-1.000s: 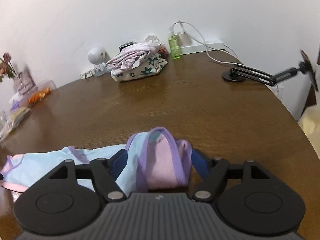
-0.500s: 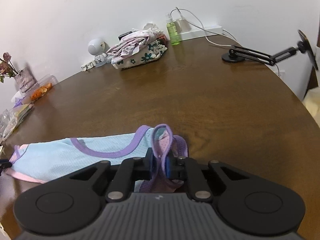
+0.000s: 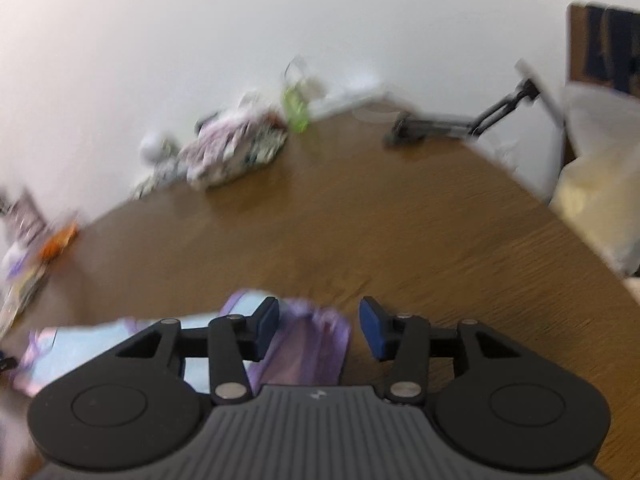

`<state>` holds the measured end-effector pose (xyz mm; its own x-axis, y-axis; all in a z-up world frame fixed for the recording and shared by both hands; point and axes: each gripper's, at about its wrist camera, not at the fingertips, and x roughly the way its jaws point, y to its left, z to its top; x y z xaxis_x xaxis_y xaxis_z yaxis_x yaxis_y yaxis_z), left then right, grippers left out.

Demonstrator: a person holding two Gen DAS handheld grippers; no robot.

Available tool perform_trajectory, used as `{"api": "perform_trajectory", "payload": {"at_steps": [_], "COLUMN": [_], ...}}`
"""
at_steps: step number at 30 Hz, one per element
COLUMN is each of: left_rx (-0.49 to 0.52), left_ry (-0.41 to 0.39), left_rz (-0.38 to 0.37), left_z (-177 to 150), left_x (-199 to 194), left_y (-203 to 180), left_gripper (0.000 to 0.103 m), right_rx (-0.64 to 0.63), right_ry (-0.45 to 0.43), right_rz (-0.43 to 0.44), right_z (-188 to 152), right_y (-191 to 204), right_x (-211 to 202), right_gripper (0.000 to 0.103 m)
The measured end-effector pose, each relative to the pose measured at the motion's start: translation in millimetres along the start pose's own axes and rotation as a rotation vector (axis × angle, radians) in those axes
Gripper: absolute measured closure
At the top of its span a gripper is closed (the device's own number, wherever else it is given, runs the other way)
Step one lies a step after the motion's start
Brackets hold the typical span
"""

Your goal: Fold clothes

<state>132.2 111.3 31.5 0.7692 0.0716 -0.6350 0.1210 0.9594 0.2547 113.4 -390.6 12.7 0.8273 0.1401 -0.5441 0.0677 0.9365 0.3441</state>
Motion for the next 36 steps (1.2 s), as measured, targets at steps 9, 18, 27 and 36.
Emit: {"api": "perform_trajectory", "payload": {"at_steps": [9, 18, 27, 36], "left_rx": [0.2, 0.168, 0.083, 0.046], "left_ry": [-0.106, -0.042, -0.027, 0.037], "left_rz": [-0.283, -0.278, -0.278, -0.256], "left_z": [25.5, 17.7, 12.2, 3.2], "left_x": [4.1, 33.0, 35.8, 44.0], "left_y": [-117.1, -124.1, -67.7, 8.1], "left_gripper": [0.077, 0.076, 0.071, 0.072], "right_rx": [-0.373, -0.411, -0.416, -0.452], "right_ry": [0.075, 0.115, 0.089, 0.13], "right_rz": [0.244, 0.181, 0.138, 0.16], "right_z": [-38.2, -42.0, -19.3, -12.4], "right_y": [118.6, 107.5, 57.3, 39.4], "right_x": [14.9, 31.7, 24.6, 32.7], "right_gripper": [0.064, 0.064, 0.063, 0.063]}}
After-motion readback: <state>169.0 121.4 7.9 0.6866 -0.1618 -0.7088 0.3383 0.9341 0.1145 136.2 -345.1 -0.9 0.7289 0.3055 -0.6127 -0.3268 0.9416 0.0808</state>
